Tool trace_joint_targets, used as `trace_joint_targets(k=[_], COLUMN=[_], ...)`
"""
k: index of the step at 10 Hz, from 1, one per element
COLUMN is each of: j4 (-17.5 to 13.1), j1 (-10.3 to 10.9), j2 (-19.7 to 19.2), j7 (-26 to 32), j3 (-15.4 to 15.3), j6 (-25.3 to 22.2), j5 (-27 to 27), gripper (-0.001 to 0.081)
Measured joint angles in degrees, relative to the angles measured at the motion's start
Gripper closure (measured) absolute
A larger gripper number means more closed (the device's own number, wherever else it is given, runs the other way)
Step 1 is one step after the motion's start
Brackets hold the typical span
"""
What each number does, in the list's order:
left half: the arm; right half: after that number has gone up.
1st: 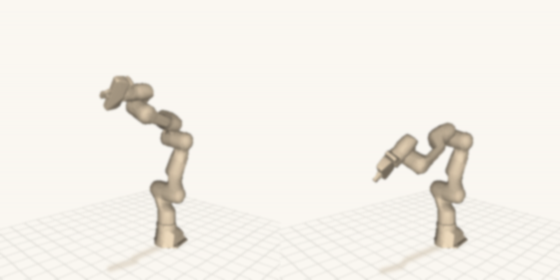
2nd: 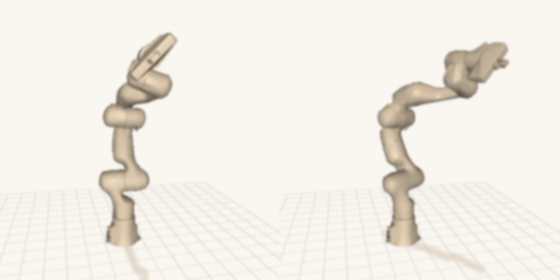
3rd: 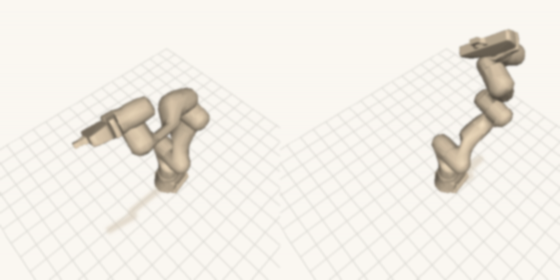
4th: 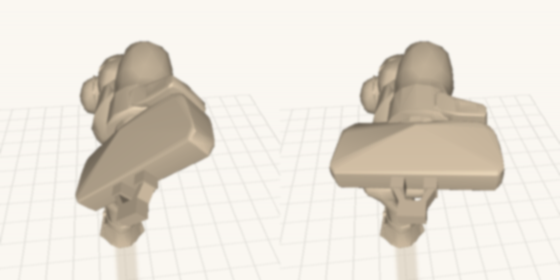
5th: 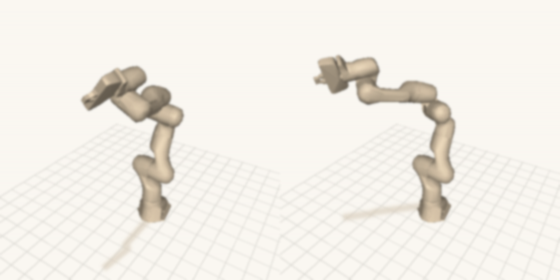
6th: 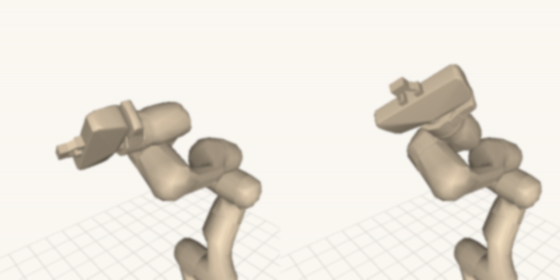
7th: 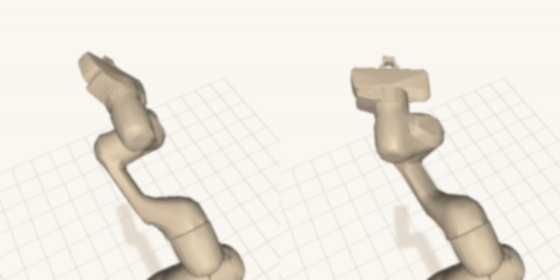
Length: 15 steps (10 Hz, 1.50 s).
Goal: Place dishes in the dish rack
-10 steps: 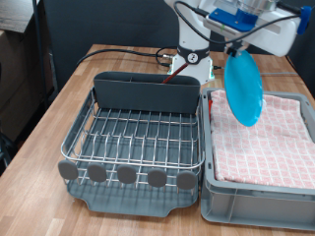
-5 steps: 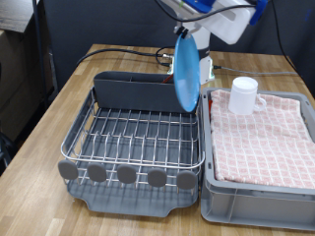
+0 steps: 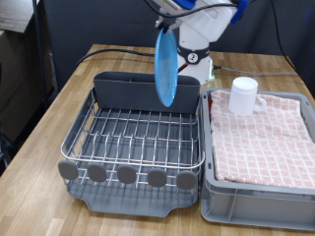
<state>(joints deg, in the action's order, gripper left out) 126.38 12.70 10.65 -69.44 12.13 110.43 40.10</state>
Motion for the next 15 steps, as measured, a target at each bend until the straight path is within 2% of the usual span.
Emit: trace_joint_targets(k=[3, 7, 11, 15], j4=[0.01, 0.63, 0.37, 0.21], j1=[-2.10, -3.71, -3.71, -3.89], j2=[0.38, 0.37, -0.06, -2.88], j7=[5.73, 12.71, 12.46, 14.04], j3=[3.20, 7.35, 7.62, 10.55], j6=[2.20, 10.51, 10.14, 15.04], j5=[5.64, 9.92, 9.94, 11.54], gripper=[0.0788, 0.0788, 0.0788, 0.0788])
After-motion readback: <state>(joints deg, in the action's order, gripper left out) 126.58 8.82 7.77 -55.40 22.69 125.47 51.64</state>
